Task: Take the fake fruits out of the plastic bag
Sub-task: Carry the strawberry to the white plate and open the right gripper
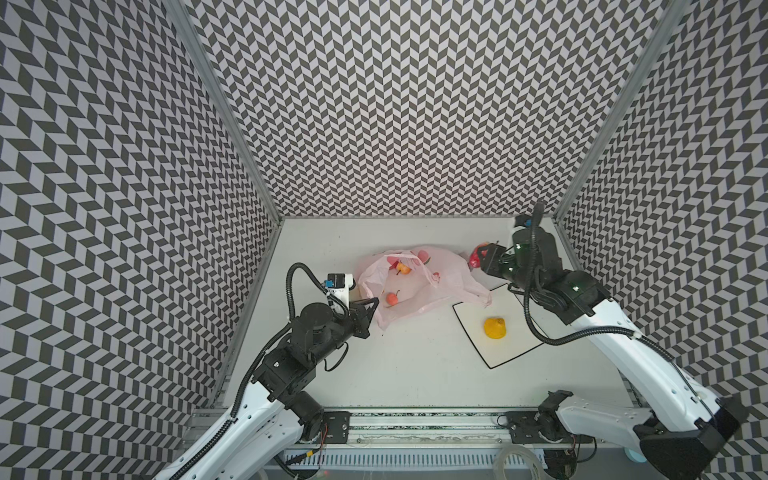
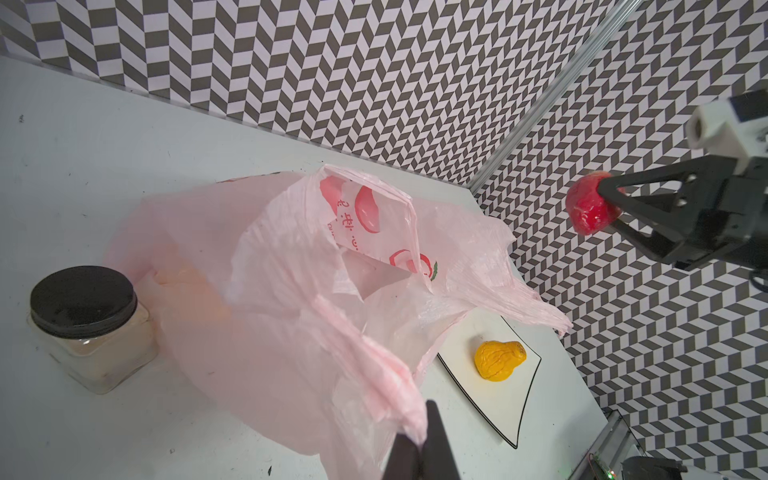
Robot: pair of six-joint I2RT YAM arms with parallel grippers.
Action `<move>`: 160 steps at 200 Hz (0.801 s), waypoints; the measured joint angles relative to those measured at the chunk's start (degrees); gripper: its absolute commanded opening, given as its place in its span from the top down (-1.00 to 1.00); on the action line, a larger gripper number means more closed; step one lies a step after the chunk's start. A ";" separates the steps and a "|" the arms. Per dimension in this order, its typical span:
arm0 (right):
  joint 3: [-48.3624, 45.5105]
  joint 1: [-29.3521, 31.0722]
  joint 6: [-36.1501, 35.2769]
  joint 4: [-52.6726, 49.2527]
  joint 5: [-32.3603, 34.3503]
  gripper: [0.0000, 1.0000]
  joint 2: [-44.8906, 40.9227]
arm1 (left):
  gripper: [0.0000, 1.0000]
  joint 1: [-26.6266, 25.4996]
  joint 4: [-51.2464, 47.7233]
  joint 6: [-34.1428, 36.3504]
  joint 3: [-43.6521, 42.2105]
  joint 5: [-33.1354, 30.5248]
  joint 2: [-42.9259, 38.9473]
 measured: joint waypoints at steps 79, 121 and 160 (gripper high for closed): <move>-23.91 -16.92 4.72 6.78 -3.96 0.25 2.71 | 1.00 0.00 0.33 -0.35 0.00 -0.07 -0.90; -27.52 -17.53 6.80 12.20 -9.88 0.25 10.23 | 1.00 0.00 0.37 -1.01 -0.42 0.02 -1.11; -29.75 -17.53 8.35 16.20 -11.80 -0.21 13.00 | 1.00 0.00 0.35 -1.25 -0.52 0.00 -1.14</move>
